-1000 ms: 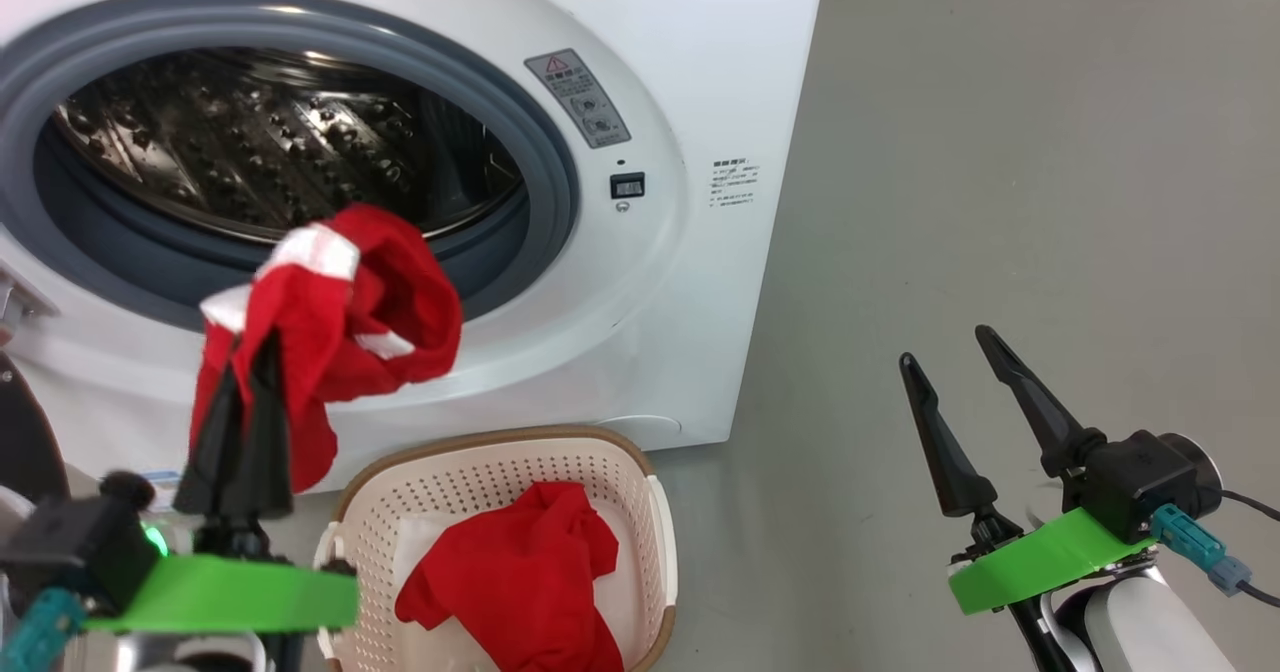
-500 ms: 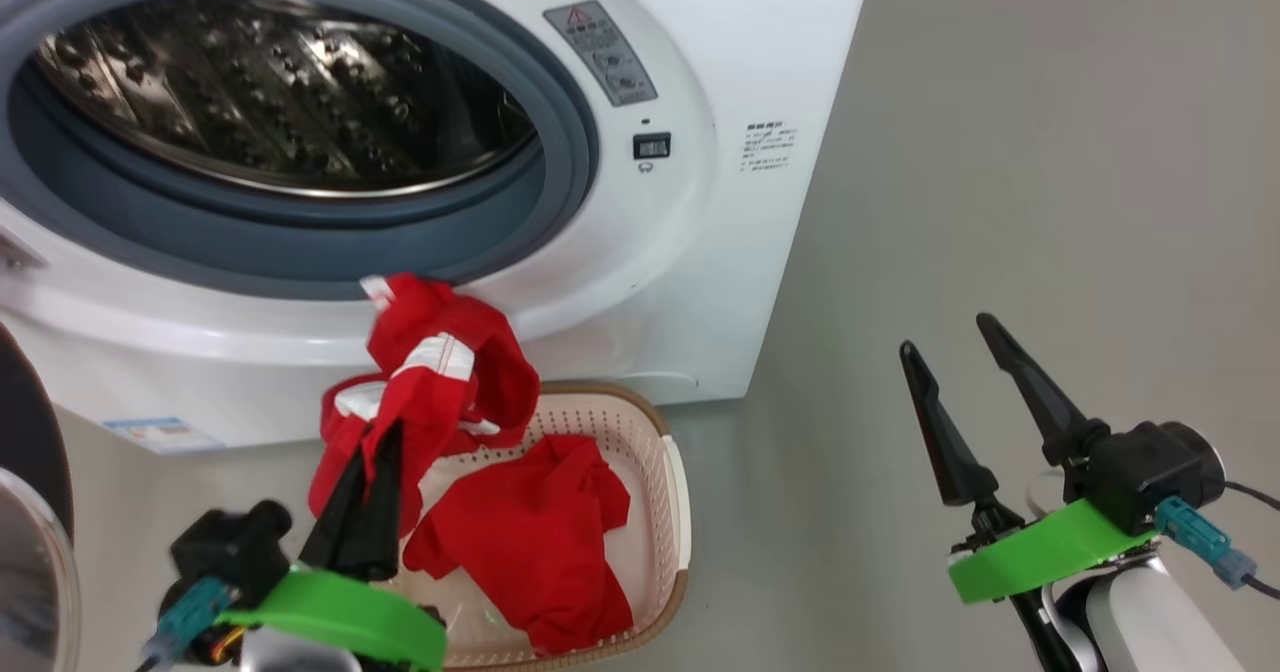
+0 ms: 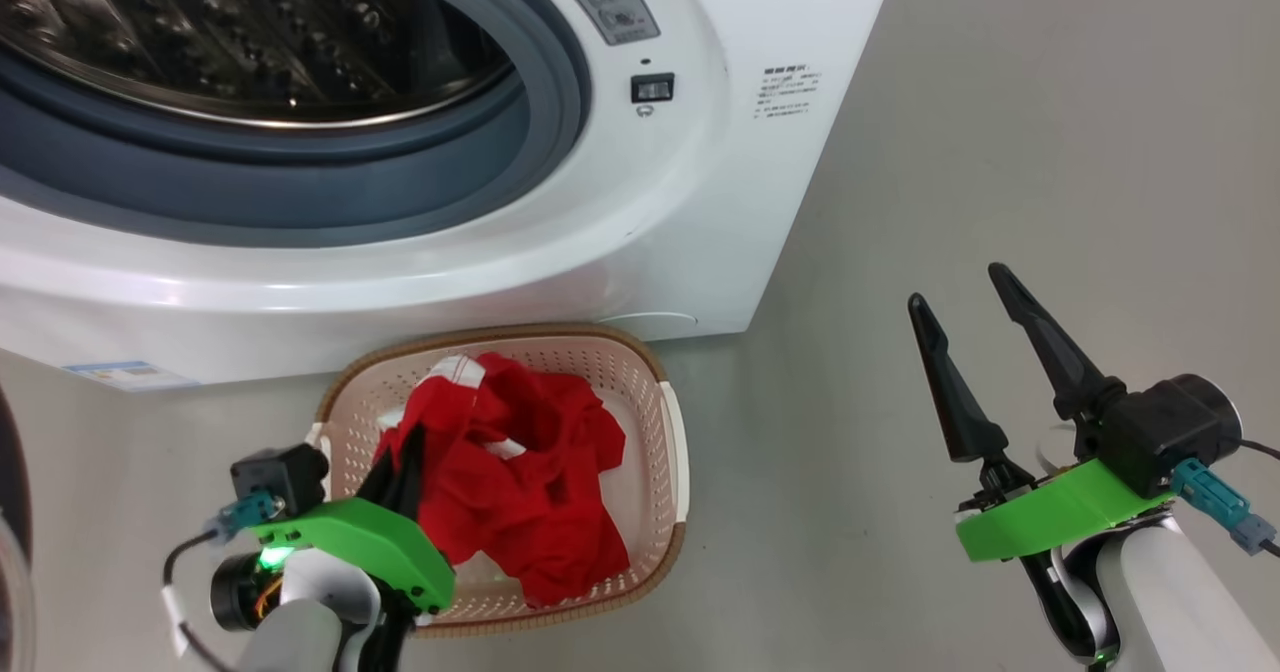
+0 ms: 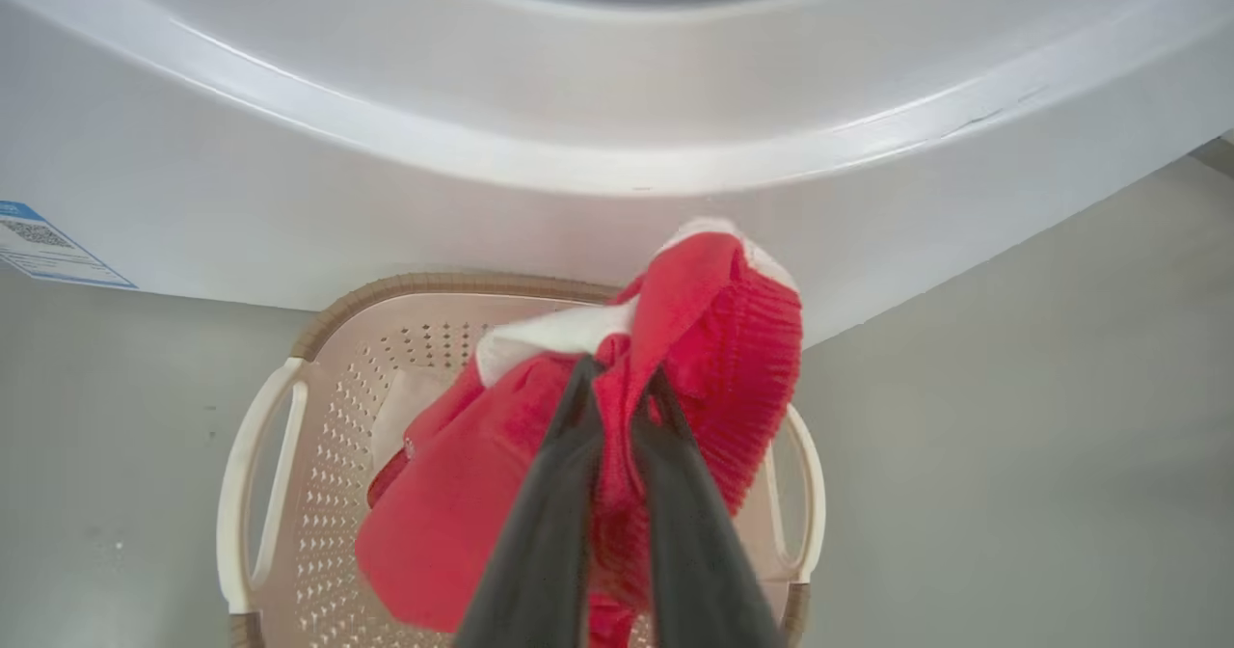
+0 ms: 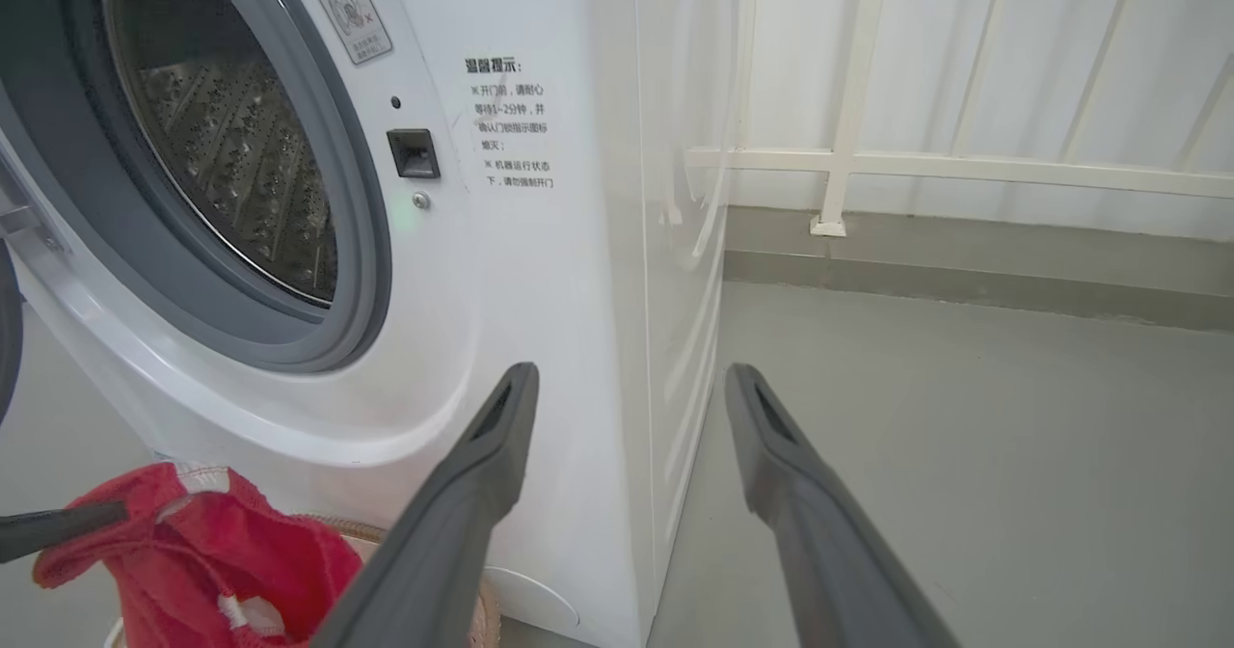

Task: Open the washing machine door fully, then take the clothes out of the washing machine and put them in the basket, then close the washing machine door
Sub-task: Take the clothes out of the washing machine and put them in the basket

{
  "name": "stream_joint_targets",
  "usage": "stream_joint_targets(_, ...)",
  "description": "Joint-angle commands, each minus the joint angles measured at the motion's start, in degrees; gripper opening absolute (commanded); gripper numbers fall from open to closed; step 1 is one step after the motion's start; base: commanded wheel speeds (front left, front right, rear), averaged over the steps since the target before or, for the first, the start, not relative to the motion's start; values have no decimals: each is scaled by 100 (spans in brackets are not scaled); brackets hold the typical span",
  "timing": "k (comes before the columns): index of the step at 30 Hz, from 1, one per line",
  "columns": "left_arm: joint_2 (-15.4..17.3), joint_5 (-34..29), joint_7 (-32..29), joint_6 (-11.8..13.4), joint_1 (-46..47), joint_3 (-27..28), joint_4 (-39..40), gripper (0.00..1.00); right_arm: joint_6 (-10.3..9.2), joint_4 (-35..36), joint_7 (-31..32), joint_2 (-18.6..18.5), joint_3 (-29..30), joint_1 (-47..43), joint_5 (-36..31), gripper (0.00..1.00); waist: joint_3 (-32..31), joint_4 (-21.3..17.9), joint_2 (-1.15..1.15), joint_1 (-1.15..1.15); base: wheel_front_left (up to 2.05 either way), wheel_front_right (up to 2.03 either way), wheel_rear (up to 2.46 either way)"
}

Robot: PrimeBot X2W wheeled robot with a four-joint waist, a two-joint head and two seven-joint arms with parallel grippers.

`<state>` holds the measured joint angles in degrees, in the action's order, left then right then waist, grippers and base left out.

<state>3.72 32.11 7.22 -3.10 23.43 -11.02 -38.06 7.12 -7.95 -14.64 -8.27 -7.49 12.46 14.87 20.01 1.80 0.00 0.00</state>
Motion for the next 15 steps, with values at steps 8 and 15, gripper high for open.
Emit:
stream_joint_targets(8, 7, 91, -134, -142, 923, 1, -1721, 0, 36, 176, -36, -34, -139, 184, -25, 100, 344, -165, 0, 0, 0, 0, 0)
stream_joint_targets(15, -45, 186, -194, -203, 1612, -94, -2973, 0, 36, 236, -36, -12, -198, 352, -38, 100, 829, -369, 0, 0, 0, 0, 0)
